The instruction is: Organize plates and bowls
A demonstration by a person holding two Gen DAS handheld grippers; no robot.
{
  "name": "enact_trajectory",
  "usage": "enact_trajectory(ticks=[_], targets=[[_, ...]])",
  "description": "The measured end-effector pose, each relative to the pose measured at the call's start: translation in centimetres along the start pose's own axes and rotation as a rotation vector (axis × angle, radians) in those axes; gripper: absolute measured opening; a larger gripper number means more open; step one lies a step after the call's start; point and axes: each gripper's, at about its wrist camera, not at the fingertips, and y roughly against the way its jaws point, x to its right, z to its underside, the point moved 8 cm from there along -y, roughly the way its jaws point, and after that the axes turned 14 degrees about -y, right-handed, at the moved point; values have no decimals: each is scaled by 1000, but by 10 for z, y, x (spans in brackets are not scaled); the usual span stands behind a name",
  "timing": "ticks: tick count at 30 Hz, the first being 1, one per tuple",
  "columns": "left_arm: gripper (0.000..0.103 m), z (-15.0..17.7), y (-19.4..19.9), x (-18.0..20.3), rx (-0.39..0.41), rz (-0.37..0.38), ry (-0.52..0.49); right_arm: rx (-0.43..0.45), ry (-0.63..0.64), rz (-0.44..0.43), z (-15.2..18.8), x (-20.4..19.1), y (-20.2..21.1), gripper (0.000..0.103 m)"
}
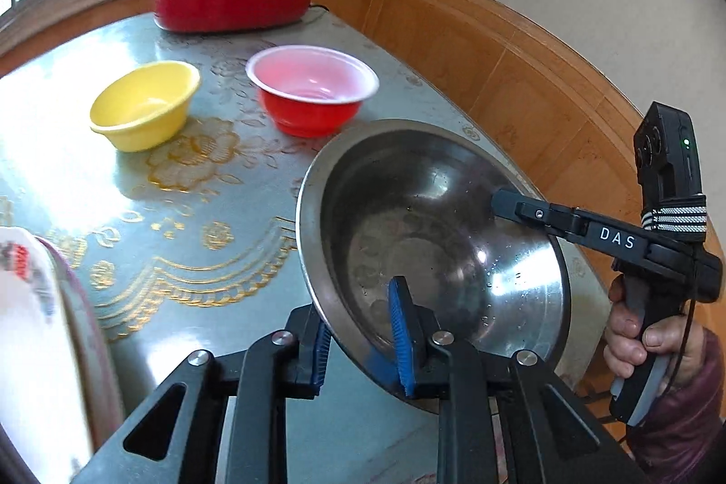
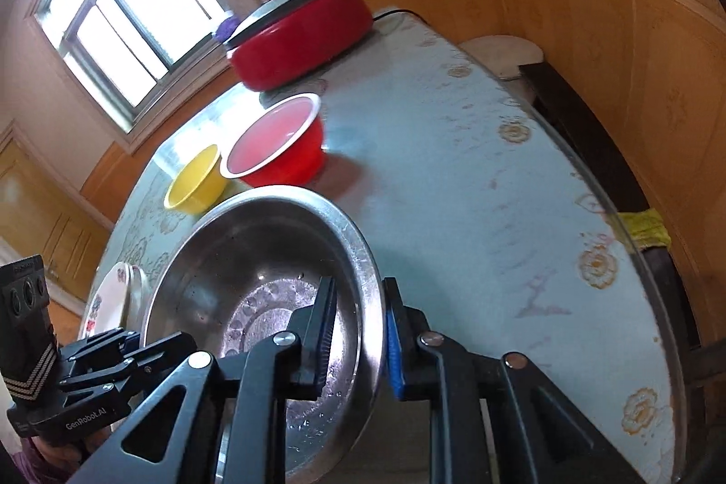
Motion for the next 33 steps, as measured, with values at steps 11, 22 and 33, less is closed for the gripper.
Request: enact_trajectory(ticks=[11,22,33], targets=[[31,40,24,-31,-54,-79,41,-159,91,-94,26,-46,-34,20],[42,48,29,-41,-40,-161,72,-208,186,-119,35,-63,-44,21],[43,40,59,-55,40,-201,105,-215,178,-150,23,-64,-43,25]])
